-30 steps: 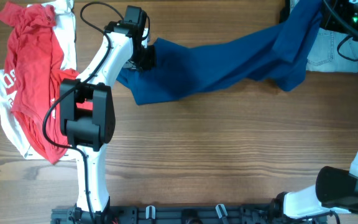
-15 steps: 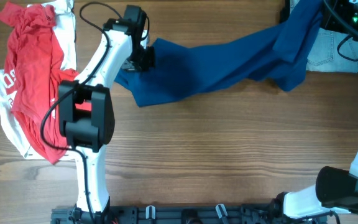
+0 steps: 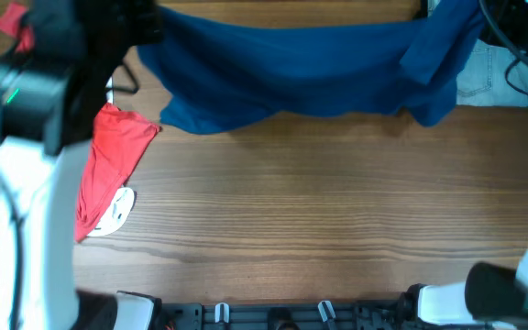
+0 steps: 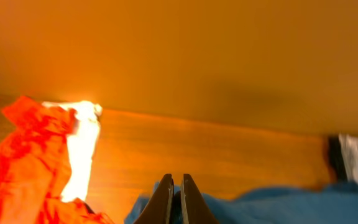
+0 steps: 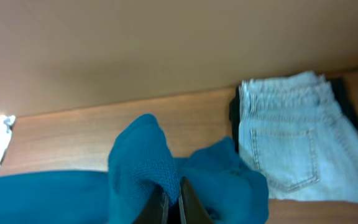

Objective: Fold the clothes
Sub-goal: 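Lift the teal shirt with both grippers and swing it toward the table front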

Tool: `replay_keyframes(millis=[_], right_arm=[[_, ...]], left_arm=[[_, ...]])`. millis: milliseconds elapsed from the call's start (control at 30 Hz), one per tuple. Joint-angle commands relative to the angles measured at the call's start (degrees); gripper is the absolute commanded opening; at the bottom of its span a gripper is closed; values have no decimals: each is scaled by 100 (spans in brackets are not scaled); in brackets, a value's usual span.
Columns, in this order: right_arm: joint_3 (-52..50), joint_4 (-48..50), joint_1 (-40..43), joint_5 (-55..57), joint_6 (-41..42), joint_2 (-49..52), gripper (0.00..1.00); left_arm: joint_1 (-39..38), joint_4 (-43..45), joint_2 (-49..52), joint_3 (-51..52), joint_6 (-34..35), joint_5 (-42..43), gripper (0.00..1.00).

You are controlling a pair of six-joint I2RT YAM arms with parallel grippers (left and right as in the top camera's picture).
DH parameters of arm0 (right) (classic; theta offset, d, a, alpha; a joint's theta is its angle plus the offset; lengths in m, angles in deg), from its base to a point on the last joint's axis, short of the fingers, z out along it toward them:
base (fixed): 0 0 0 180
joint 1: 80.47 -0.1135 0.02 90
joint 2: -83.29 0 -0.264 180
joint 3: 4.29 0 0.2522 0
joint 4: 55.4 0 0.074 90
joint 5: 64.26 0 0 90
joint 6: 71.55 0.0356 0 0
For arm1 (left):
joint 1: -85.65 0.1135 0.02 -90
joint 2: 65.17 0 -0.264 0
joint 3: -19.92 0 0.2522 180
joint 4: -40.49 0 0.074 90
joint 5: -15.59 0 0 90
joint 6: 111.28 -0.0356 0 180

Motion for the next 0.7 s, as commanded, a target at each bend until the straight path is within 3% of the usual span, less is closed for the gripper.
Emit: replay_keyframes(millis=[0,433,667], right_arm=[[116,72,166,103,-74,-605,4],[116,424,780,122,-369,-1821,4],[116,411,1043,125,-372,-2579,4]], left_arm=[[55,-13,-422,20,57,-874,4],[55,153,-1674,20,55,-1784,4],[46,107,-2417,20,61,-1698,4]])
